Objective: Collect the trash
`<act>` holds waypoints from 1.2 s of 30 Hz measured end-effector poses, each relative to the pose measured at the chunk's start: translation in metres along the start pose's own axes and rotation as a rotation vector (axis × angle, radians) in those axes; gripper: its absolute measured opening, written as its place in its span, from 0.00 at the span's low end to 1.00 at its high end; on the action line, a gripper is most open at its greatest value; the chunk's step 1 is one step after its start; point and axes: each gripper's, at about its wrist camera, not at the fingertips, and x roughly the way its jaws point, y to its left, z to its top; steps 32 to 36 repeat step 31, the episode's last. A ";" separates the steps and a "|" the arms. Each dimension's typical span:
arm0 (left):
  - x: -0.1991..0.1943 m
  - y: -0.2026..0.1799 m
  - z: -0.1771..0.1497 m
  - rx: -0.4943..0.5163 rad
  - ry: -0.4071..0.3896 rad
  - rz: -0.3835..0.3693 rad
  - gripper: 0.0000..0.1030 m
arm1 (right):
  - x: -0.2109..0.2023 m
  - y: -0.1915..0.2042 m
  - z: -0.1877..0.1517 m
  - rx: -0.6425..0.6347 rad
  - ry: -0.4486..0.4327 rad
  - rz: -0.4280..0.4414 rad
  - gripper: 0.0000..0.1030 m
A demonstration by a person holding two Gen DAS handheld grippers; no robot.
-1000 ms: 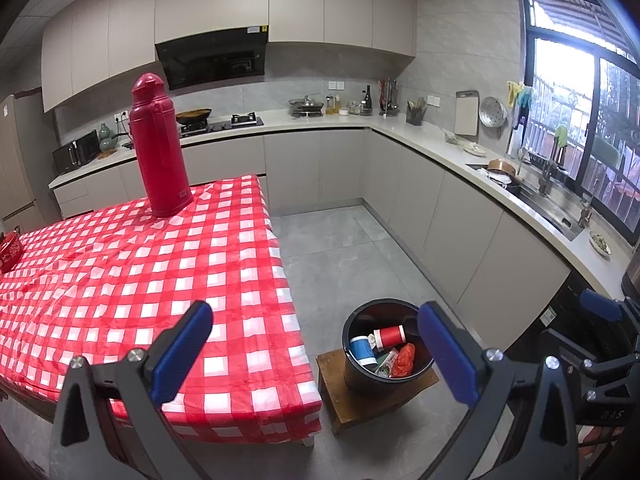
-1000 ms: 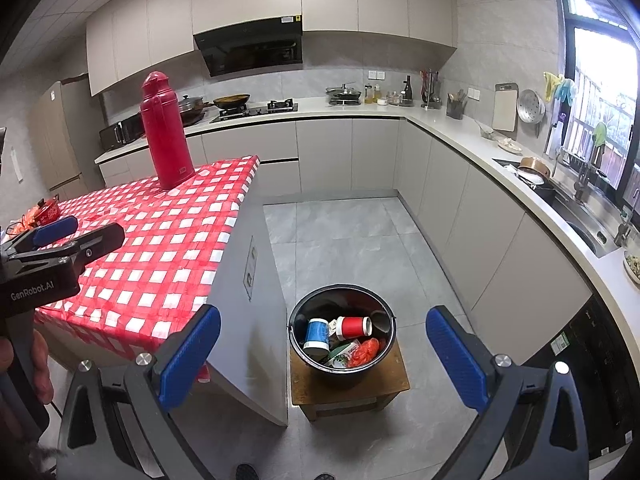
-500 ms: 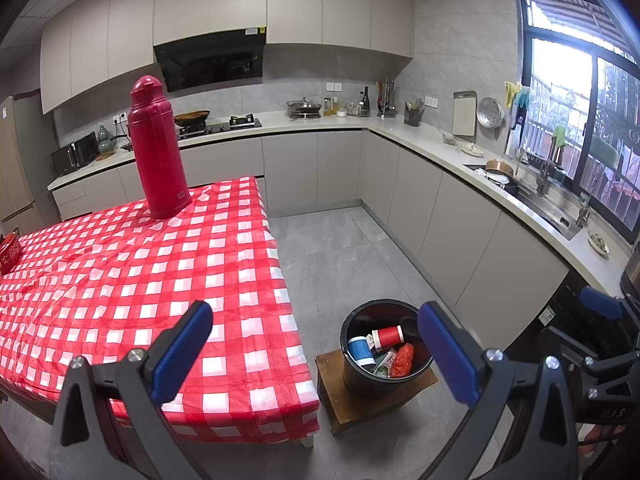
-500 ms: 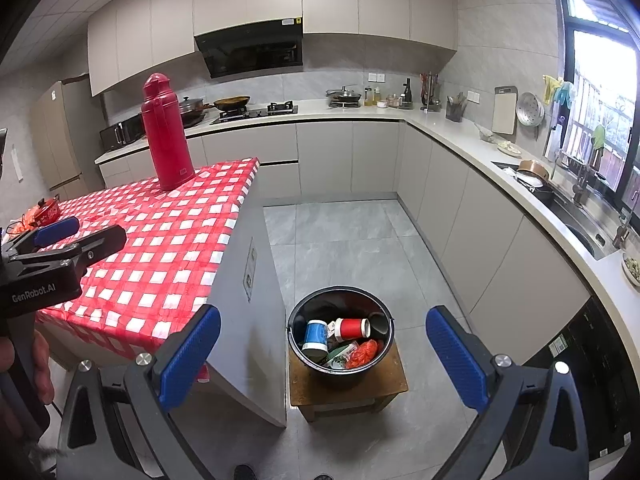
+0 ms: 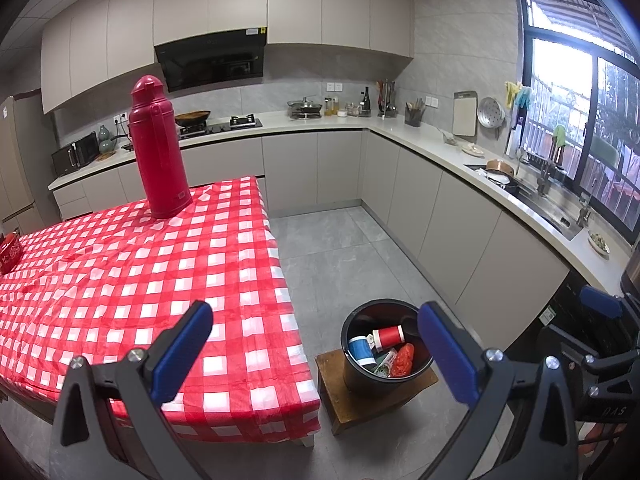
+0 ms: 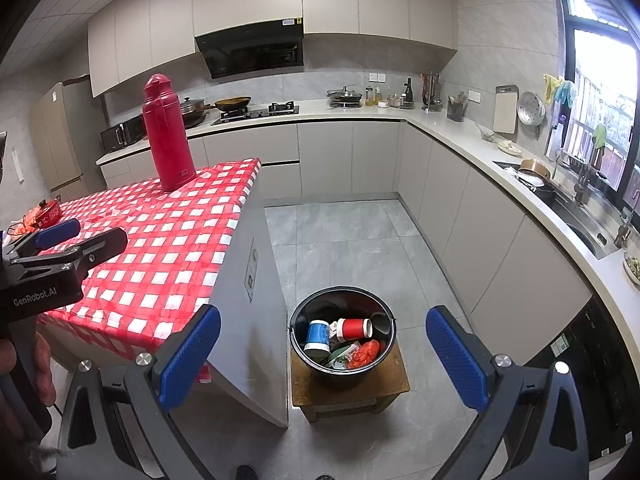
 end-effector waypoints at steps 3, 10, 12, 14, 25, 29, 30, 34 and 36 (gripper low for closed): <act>-0.001 0.000 0.000 -0.001 -0.003 -0.005 1.00 | 0.001 -0.001 0.001 0.001 0.001 0.002 1.00; -0.001 0.000 0.001 0.000 -0.002 -0.010 1.00 | 0.001 -0.002 0.002 0.001 0.002 0.004 1.00; 0.000 0.001 0.000 -0.003 0.000 -0.014 1.00 | 0.001 -0.002 0.003 0.003 0.002 0.005 1.00; 0.001 0.001 0.000 0.000 0.000 -0.017 1.00 | 0.001 -0.001 0.003 0.003 0.001 0.004 1.00; 0.005 0.001 -0.003 0.027 -0.012 -0.042 1.00 | 0.002 -0.002 0.003 0.004 -0.001 -0.003 1.00; 0.006 0.001 -0.005 0.037 -0.018 -0.040 1.00 | 0.004 -0.002 0.003 0.007 -0.002 -0.004 1.00; 0.006 0.001 -0.006 0.039 -0.016 -0.040 1.00 | 0.005 -0.002 0.003 0.008 -0.001 -0.005 1.00; 0.006 0.002 -0.007 0.036 -0.012 -0.038 1.00 | 0.004 -0.003 0.003 0.009 0.000 -0.005 1.00; 0.006 0.002 -0.007 0.036 -0.012 -0.038 1.00 | 0.004 -0.003 0.003 0.009 0.000 -0.005 1.00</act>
